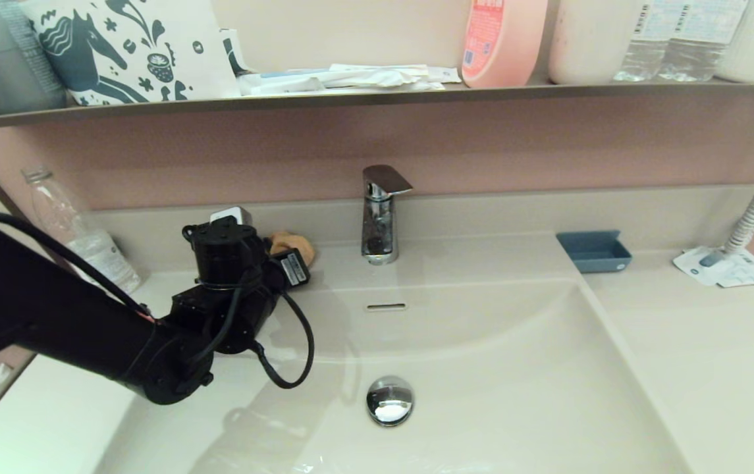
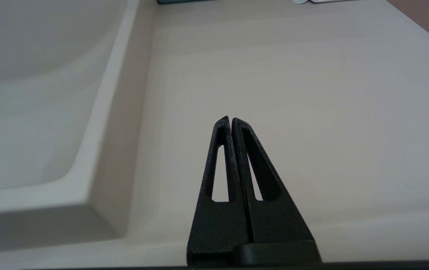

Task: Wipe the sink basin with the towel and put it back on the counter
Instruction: Wipe the sink

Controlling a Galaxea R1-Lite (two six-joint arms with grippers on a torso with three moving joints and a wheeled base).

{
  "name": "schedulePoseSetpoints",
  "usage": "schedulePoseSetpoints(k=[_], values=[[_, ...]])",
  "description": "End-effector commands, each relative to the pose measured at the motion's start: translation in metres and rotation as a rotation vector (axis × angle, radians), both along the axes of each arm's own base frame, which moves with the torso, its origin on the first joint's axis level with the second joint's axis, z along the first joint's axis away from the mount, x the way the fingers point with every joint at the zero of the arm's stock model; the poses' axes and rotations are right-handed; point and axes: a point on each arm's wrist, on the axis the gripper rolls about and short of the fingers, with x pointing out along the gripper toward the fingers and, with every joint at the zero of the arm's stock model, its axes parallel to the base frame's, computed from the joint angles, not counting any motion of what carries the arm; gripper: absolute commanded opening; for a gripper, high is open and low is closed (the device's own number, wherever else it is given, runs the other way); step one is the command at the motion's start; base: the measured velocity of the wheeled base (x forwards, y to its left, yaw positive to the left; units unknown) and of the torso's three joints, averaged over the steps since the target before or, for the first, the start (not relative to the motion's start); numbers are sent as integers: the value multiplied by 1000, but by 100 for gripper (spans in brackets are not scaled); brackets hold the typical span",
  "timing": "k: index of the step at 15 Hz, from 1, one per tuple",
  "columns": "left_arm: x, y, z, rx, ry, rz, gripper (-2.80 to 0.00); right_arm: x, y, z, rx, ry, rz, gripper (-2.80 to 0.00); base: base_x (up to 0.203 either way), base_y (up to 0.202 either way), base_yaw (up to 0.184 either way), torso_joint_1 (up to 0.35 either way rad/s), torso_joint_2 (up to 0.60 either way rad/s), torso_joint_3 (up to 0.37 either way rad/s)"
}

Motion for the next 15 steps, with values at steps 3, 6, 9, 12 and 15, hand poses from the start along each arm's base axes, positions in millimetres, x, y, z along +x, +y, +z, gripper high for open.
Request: schedulePoseSetpoints(k=[3,6,9,12,15], values=[[6,-29,-12,14,12,-36,-280,0,0,0,1,1,0,-280,0,0,0,0,0,0],[3,-53,-14,25,14,-64,-280,0,0,0,0,1,0,-280,0,0,0,0,0,0],[-3,-73,-5,26,-3,-87,-280,0,0,0,0,0,0,-280,0,0,0,0,0,0],[-4,-80,2,23,-13,-88,-280,0,0,0,-1,1,0,-280,0,0,0,0,0,0],[-7,-70,6,20,-12,-70,-280,0,0,0,1,1,0,-280,0,0,0,0,0,0]])
